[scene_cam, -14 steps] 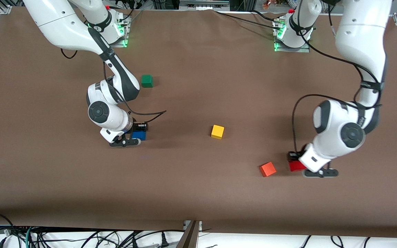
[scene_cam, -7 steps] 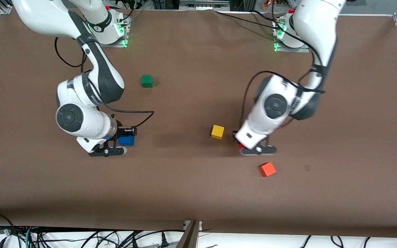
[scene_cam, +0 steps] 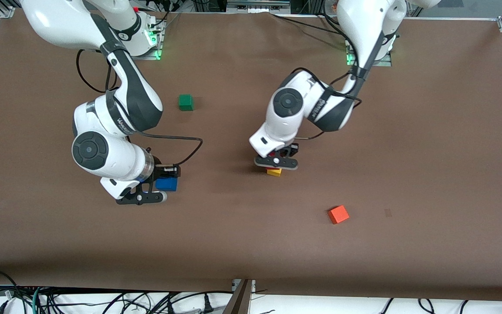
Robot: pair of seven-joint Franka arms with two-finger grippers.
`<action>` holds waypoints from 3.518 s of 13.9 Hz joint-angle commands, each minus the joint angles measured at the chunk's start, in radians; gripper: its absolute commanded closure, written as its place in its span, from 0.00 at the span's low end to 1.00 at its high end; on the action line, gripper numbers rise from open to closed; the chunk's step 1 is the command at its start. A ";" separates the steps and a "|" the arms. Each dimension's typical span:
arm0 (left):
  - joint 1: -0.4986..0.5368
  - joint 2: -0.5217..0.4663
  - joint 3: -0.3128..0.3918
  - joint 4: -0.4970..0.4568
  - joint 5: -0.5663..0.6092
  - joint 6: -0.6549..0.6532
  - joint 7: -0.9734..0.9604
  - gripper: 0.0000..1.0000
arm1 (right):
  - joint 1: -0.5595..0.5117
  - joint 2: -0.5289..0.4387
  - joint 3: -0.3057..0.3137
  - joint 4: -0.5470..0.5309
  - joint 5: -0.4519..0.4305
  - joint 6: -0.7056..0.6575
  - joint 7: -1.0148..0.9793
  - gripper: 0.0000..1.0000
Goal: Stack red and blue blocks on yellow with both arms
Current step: 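Carry the red cube onto the yellow cube with the left gripper, then lower the red cube onto the yellow cube and open the left gripper, then carry the blue cube toward the stack while the left gripper withdraws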
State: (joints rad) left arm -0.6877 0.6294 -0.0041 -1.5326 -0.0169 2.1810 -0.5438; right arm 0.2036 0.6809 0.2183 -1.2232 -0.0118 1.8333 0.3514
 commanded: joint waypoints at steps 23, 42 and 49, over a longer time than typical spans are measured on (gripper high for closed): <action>0.008 0.058 0.015 -0.008 0.084 0.017 0.182 1.00 | 0.039 0.037 0.006 0.071 0.009 -0.025 0.066 0.72; 0.011 0.063 0.016 0.061 0.037 -0.010 0.169 0.00 | 0.057 0.037 0.006 0.063 0.009 -0.023 0.107 0.70; 0.221 -0.069 0.026 0.176 -0.023 -0.202 0.177 0.00 | 0.155 0.039 0.004 0.053 0.004 -0.005 0.323 0.70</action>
State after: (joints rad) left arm -0.5667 0.6243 0.0317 -1.3807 -0.0209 2.0358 -0.3826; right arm 0.3112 0.7063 0.2227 -1.1906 -0.0092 1.8279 0.5881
